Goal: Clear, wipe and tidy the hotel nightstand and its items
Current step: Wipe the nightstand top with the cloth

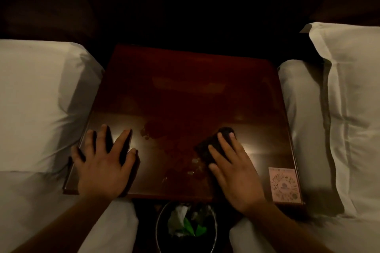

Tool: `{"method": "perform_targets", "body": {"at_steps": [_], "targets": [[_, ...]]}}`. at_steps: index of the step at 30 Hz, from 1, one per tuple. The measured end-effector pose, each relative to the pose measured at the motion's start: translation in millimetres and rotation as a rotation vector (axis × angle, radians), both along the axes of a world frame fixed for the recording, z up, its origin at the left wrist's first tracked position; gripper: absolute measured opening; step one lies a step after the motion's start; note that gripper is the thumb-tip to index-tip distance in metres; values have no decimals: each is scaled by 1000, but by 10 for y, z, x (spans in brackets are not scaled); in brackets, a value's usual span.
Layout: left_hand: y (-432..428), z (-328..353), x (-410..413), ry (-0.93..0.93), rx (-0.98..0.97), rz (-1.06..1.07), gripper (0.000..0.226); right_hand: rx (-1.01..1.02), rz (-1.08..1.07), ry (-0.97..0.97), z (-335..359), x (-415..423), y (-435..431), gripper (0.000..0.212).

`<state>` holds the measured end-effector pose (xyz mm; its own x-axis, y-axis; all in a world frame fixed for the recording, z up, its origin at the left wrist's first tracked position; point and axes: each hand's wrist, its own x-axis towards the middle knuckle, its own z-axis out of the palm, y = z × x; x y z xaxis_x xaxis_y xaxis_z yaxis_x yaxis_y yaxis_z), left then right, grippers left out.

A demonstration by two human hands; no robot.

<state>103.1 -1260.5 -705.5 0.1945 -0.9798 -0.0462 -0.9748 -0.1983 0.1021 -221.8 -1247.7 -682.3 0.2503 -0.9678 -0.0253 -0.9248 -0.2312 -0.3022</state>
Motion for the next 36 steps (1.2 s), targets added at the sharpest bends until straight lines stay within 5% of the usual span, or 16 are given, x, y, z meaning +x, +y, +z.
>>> {"method": "perform_targets", "body": {"at_steps": [3,7,12,17,22,25,31,35,36], "targets": [[-2,-22,-6,2,-10,-12,56,-19,-141,185,-68,-356,216,57],[-4,19,-7,-3,9,-7,56,6,-495,145,-11,-454,220,46],[-9,44,-18,0,15,-4,57,-100,-143,-100,185,109,-10,38],[-3,41,-23,-5,17,4,57,11,251,130,-65,482,295,50],[0,64,-20,18,16,-6,58,-67,92,16,-73,411,229,36],[-2,60,-22,12,18,-6,59,-209,218,-27,7,325,204,25],[-1,48,-15,0,6,-5,58,-9,-328,-390,322,287,-359,24],[2,45,-14,-2,1,-16,58,324,-499,-1160,394,352,-280,19],[0,42,-14,0,1,-13,58,389,-496,-1205,400,311,-292,20]]}}
